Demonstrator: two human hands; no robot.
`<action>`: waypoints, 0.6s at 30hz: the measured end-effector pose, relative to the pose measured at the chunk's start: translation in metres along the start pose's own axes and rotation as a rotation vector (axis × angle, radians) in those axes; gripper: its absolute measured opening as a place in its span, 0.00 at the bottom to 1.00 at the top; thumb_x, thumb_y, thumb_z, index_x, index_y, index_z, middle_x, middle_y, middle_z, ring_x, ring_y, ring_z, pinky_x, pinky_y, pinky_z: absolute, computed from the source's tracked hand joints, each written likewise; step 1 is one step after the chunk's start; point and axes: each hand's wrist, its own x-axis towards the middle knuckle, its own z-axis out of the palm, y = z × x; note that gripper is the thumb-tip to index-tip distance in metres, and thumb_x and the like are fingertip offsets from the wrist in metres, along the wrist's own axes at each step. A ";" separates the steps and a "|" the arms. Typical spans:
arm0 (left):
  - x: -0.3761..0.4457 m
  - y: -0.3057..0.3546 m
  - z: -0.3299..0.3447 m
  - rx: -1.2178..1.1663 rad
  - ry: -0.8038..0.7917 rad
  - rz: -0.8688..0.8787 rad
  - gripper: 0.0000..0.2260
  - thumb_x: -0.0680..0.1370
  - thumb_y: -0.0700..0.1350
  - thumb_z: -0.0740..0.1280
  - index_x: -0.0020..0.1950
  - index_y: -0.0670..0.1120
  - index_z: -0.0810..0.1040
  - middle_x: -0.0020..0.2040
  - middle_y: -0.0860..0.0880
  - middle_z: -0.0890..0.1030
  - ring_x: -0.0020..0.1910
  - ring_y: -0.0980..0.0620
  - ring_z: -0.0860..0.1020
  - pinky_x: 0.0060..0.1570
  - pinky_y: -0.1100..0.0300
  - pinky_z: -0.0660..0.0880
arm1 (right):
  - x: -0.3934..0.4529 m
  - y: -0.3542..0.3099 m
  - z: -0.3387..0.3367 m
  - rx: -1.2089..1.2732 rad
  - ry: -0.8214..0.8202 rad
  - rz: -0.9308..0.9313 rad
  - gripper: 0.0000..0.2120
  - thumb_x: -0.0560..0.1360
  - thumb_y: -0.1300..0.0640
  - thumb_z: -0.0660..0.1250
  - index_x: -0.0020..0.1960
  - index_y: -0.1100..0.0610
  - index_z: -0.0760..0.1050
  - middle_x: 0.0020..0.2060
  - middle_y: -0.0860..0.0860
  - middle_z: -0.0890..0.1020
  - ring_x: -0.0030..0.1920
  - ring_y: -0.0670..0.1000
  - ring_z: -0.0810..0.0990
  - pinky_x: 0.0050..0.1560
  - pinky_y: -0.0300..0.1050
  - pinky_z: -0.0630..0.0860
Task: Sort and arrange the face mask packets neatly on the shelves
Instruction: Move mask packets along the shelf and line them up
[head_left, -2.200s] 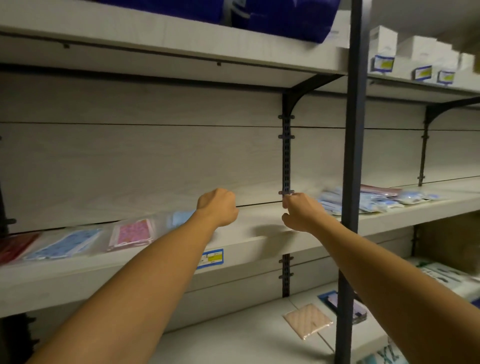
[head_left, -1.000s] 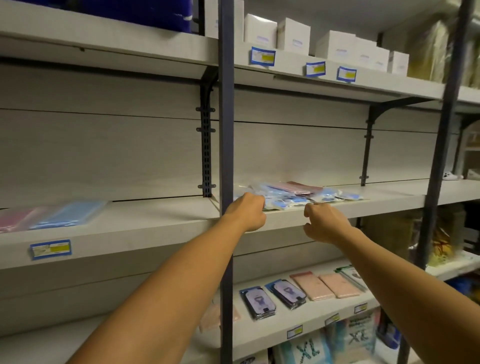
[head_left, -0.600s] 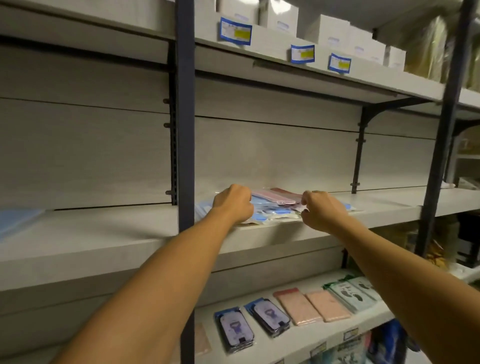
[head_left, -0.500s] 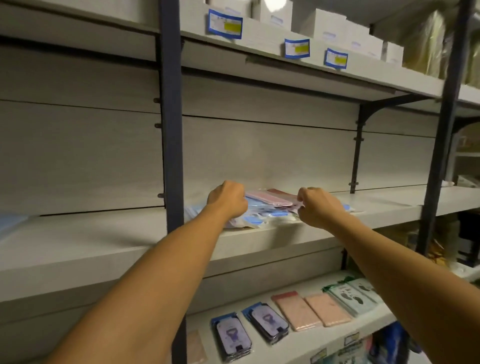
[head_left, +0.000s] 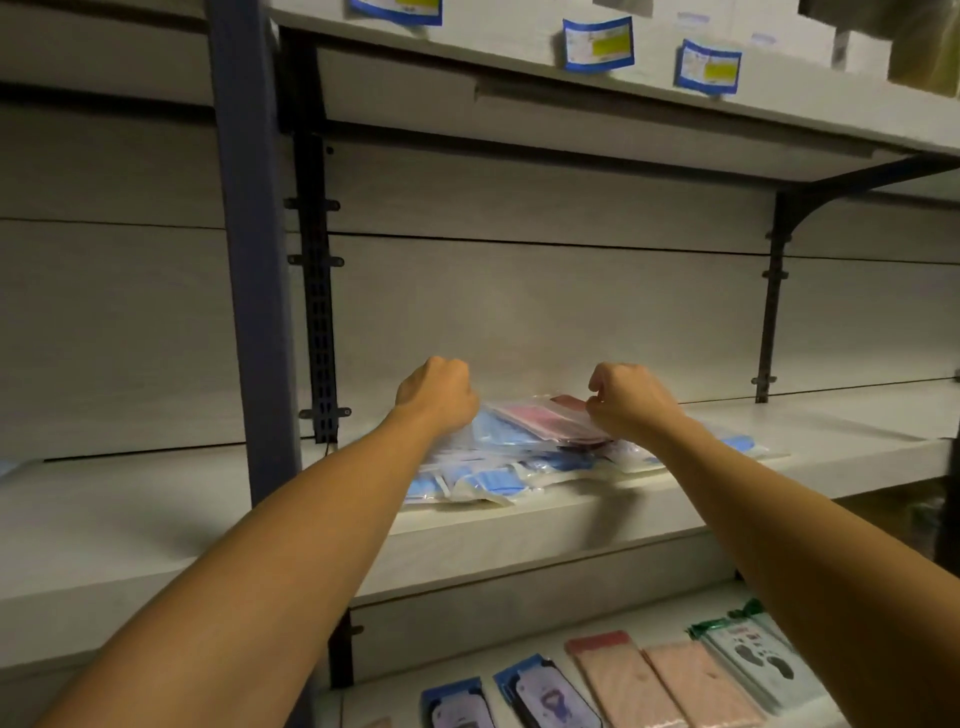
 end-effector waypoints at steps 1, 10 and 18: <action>0.003 -0.003 0.003 0.005 0.004 -0.018 0.10 0.78 0.43 0.62 0.56 0.43 0.80 0.55 0.42 0.80 0.51 0.39 0.79 0.52 0.48 0.80 | 0.008 0.000 0.005 0.011 -0.005 -0.014 0.16 0.78 0.46 0.67 0.57 0.57 0.77 0.52 0.55 0.81 0.50 0.59 0.79 0.49 0.49 0.79; 0.027 -0.011 0.031 -0.081 0.037 -0.225 0.11 0.78 0.45 0.62 0.48 0.43 0.83 0.47 0.40 0.83 0.44 0.39 0.81 0.46 0.51 0.81 | 0.068 -0.014 0.043 0.128 -0.089 -0.205 0.14 0.74 0.59 0.65 0.58 0.59 0.78 0.54 0.59 0.82 0.55 0.62 0.79 0.50 0.49 0.77; 0.033 -0.003 0.057 -0.222 -0.012 -0.339 0.17 0.76 0.53 0.67 0.37 0.41 0.82 0.33 0.43 0.83 0.35 0.45 0.83 0.36 0.60 0.77 | 0.086 -0.002 0.081 0.276 -0.287 -0.288 0.10 0.74 0.50 0.67 0.50 0.53 0.83 0.49 0.54 0.85 0.52 0.57 0.80 0.50 0.47 0.77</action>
